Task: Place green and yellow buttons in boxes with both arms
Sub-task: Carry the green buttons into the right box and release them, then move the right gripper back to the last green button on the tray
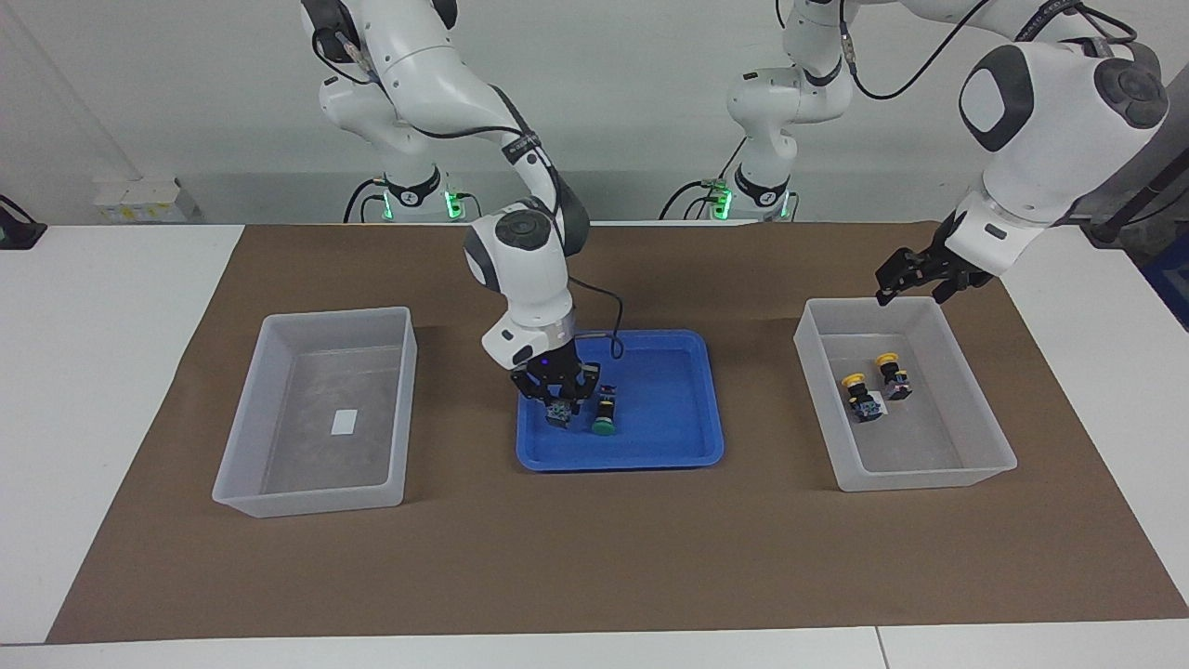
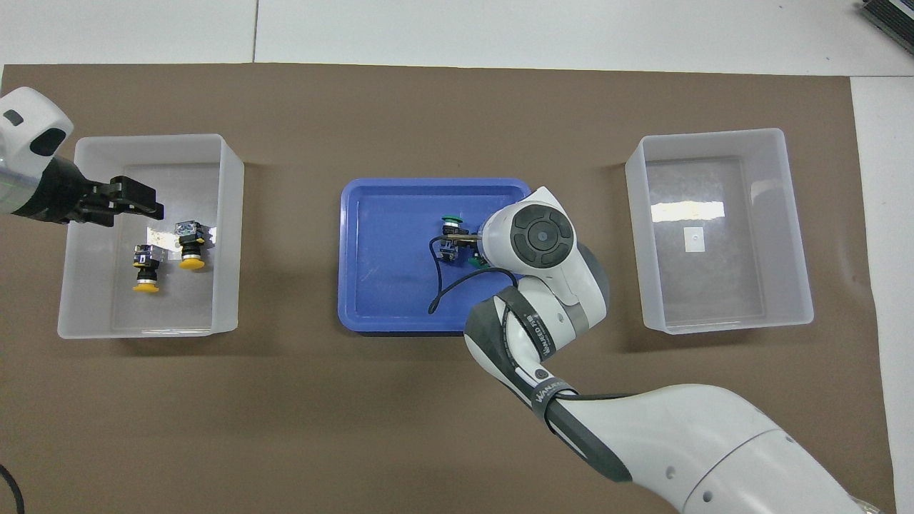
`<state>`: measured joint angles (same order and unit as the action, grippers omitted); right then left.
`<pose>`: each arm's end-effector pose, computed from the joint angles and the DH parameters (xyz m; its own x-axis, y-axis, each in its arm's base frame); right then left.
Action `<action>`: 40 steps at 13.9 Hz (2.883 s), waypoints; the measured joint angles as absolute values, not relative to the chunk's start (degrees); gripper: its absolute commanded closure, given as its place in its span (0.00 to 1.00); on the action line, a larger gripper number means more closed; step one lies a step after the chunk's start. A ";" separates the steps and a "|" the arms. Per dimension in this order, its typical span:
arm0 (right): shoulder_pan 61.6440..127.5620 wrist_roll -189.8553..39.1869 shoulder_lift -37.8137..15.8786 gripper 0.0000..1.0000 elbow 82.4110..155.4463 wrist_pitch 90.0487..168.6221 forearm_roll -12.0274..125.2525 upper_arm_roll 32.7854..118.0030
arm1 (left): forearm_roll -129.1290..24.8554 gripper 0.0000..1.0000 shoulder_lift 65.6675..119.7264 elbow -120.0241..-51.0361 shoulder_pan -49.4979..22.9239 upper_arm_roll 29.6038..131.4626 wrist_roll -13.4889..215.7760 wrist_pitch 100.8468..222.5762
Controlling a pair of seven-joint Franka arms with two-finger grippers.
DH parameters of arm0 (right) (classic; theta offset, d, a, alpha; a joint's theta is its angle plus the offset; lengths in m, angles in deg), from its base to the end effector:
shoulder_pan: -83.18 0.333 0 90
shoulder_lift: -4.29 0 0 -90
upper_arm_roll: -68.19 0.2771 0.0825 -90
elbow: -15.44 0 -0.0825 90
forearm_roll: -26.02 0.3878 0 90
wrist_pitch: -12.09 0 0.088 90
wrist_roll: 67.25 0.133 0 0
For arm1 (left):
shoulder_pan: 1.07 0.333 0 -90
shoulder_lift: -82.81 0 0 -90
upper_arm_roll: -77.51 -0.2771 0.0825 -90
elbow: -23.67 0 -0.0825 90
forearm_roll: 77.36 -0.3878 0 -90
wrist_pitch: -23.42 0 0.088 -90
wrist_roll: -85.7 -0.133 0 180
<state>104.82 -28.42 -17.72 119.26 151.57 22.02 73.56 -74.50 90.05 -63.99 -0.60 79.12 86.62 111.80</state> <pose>0.5900 0.2958 0.2914 0.9636 -0.1787 0.1987 -0.1543 -0.9791 -0.1322 0.5823 -0.0176 0.5047 0.9934 -0.0053 -0.1143 0.0006 -0.9987 0.0514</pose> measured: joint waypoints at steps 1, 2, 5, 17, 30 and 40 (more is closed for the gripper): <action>103.00 -28.58 -15.33 1.00 119.18 148.55 22.01 73.52 | -75.24 0.00 89.91 -63.15 -0.60 79.12 86.63 110.47; 100.65 -29.87 -12.89 1.00 119.17 145.44 21.98 73.50 | -76.02 0.00 89.52 -62.65 -0.61 79.14 86.63 109.85; 91.63 -40.74 -7.61 1.00 119.32 138.18 21.95 73.40 | -77.43 0.00 87.98 -62.40 -0.87 79.91 86.62 109.35; 74.63 -79.36 -18.71 0.86 123.21 155.30 22.01 73.28 | -78.01 0.00 85.39 -70.76 -0.97 80.17 86.59 123.02; 84.68 -60.17 -11.26 0.00 120.19 148.35 22.20 74.39 | -78.02 0.00 84.86 -71.25 -0.83 79.77 86.60 123.02; 107.50 -28.50 -20.31 0.06 110.70 144.75 17.89 74.36 | -78.02 0.00 84.86 -71.25 -0.81 79.69 86.60 123.02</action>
<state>107.50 -28.50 -20.31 110.70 144.75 17.89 74.36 -78.02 84.86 -71.25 -0.81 79.69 86.60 123.02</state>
